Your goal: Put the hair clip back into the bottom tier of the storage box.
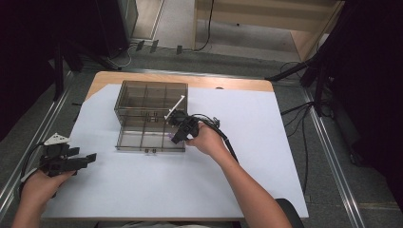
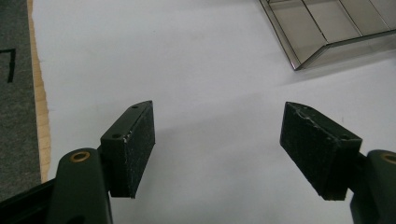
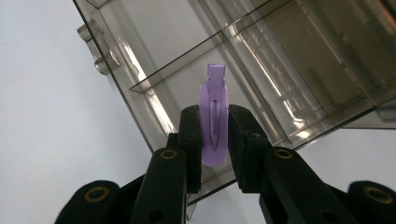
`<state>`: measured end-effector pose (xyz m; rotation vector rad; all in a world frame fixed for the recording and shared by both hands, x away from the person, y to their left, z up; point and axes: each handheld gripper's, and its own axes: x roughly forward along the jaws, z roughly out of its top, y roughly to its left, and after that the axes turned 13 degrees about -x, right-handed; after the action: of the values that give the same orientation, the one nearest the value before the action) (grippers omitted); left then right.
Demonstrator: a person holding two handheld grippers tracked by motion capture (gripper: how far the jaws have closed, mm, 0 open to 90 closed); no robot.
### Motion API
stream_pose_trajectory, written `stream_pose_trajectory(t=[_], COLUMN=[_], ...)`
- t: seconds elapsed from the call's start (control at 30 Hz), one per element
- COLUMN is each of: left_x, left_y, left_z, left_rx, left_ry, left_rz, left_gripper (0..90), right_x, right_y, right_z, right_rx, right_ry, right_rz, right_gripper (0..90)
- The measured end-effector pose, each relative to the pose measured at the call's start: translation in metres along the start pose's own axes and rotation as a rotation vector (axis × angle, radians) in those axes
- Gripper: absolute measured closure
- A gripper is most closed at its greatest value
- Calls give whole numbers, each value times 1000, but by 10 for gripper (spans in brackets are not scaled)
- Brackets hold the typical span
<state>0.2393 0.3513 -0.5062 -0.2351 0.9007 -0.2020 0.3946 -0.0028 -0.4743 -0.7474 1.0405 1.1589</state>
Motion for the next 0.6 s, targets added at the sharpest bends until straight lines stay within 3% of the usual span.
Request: stream_pose_trajectory(t=[0.6], left_x=[0], left_y=[0], left_z=[0], left_rx=[4], left_ry=[1], left_rz=[2], left_gripper=[276], right_x=[12], right_y=[0], right_z=[1], right_rx=[-14], right_ry=[23], right_rz=[-4], right_gripper=[774])
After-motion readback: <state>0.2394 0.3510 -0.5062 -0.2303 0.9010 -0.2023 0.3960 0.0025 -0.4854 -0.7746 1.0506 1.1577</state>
